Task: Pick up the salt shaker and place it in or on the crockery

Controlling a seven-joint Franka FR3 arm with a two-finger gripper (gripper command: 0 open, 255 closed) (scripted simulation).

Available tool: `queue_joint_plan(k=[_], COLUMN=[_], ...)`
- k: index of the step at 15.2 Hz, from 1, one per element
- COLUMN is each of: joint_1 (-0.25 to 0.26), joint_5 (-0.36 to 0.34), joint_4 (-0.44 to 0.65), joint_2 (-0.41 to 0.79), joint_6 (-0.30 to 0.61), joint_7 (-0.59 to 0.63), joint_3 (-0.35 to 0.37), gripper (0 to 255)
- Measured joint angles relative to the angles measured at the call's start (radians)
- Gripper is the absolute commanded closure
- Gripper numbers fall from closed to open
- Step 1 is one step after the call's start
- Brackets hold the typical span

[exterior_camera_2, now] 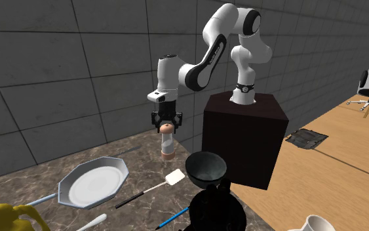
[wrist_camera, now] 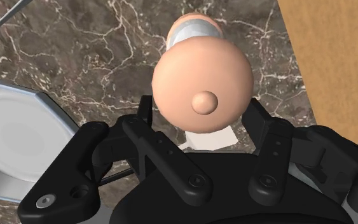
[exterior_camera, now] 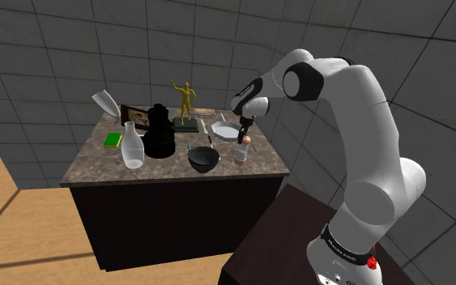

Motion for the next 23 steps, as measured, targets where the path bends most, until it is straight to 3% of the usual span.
queue_joint_plan(k=[6, 23], joint_1=[0.001, 0.031], joint_5=[-0.003, -0.050], joint_4=[-0.005, -0.009], joint_2=[-0.012, -0.161], joint_6=[-0.008, -0.152], joint_7=[0.000, 0.030], joint_3=[-0.003, -0.044], gripper=[255, 255])
